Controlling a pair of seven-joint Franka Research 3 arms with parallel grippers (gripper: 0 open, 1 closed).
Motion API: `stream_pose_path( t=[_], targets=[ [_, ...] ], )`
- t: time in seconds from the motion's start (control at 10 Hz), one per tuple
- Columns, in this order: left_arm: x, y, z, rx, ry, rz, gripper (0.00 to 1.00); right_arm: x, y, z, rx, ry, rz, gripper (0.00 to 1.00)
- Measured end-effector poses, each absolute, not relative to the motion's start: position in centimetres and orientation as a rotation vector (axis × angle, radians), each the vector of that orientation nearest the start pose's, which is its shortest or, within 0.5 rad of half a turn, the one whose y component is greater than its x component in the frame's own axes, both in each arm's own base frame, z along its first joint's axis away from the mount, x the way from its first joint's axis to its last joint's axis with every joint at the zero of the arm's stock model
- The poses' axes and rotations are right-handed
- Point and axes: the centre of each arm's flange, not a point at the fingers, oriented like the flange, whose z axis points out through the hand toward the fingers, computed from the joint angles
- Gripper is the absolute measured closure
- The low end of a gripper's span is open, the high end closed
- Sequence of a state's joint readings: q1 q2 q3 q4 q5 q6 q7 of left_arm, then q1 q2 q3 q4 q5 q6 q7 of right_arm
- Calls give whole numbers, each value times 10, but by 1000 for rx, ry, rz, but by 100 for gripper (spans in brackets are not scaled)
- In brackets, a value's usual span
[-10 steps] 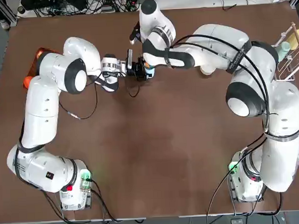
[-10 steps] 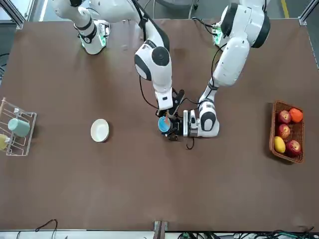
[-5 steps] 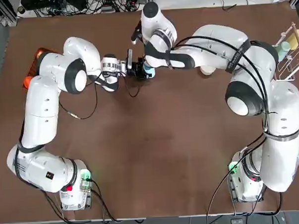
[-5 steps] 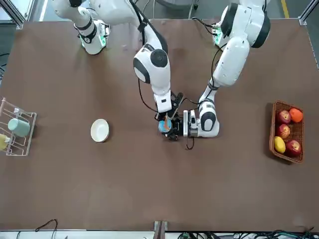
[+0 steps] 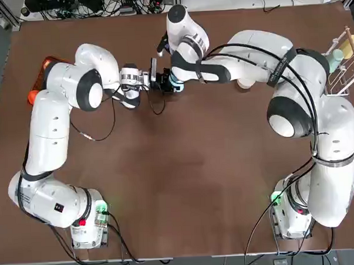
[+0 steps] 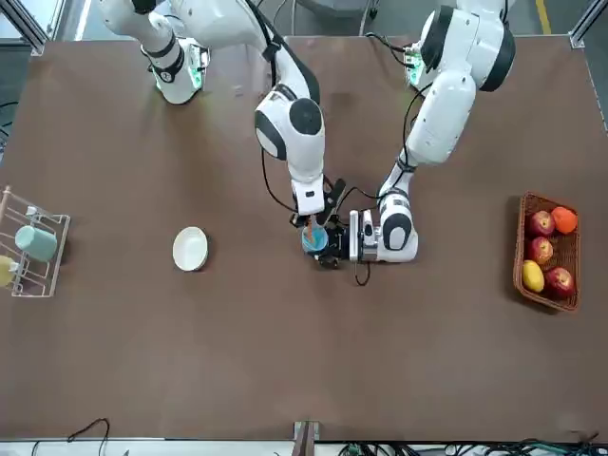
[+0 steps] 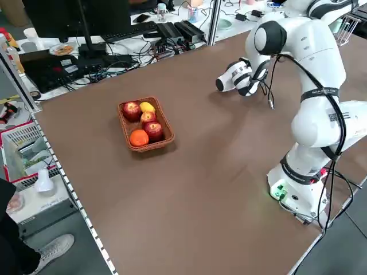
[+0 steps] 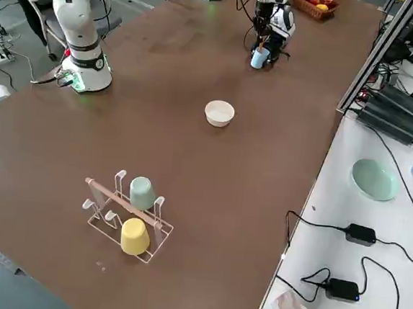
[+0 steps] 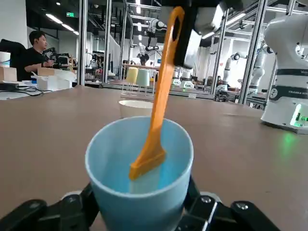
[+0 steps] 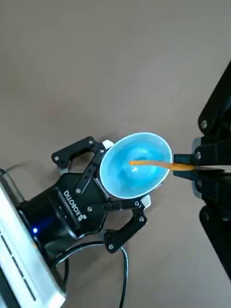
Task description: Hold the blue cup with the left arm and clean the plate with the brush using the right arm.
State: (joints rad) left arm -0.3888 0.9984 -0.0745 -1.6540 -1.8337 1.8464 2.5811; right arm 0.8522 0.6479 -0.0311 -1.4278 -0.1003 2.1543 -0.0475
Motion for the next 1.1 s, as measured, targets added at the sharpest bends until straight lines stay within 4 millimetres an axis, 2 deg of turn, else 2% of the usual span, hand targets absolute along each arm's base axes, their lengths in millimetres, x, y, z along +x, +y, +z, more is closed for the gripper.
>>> stream_pose_path(
  t=[0.6, 1.1],
  targets=[
    [542, -348, 50, 1258, -1229, 1051, 32, 502, 543, 336, -2855, -1309, -333, 96],
    [542, -349, 51, 1260, -1244, 1050, 32, 504, 537, 332, -2841, -1371, -315, 96]
  ],
)
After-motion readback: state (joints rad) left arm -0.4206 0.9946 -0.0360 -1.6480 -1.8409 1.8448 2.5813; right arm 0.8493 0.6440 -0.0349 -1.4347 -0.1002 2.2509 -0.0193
